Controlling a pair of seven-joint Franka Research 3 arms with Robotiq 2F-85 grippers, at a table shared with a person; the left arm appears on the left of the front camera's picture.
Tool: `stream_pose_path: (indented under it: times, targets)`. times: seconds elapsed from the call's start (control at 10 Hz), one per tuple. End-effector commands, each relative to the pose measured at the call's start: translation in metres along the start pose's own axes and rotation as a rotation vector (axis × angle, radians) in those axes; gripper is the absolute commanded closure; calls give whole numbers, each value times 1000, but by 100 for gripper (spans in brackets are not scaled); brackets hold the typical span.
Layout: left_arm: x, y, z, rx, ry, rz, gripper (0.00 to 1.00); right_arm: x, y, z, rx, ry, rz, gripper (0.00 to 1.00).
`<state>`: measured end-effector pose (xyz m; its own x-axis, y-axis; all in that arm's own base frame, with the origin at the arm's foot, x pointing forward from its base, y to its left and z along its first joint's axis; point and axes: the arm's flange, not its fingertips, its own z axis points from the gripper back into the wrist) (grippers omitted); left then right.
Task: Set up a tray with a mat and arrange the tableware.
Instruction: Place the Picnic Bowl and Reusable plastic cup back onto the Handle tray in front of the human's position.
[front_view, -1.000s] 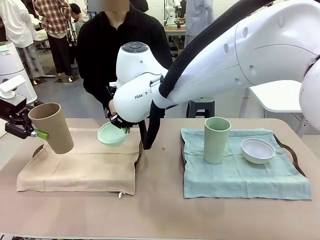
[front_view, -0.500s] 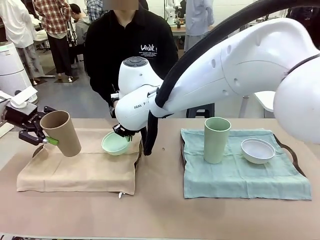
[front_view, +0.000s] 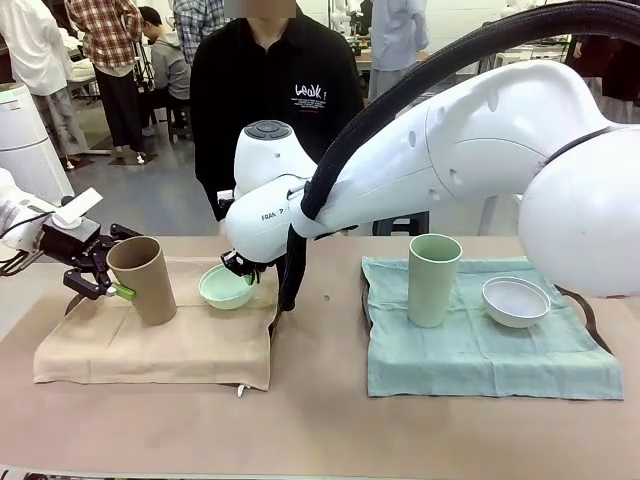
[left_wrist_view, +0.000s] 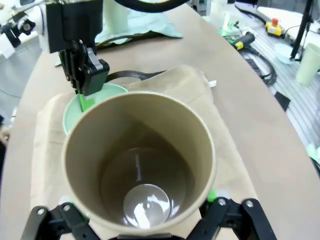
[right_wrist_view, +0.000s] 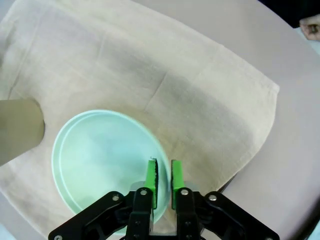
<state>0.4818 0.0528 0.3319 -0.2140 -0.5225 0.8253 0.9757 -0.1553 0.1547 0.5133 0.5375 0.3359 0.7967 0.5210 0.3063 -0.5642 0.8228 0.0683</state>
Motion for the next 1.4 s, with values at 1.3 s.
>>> stream_pose_path:
  times: [1.3]
  targets:
    - [22,-36,71,147,448,617,0,-63,12,147,-121,-181,-41,0]
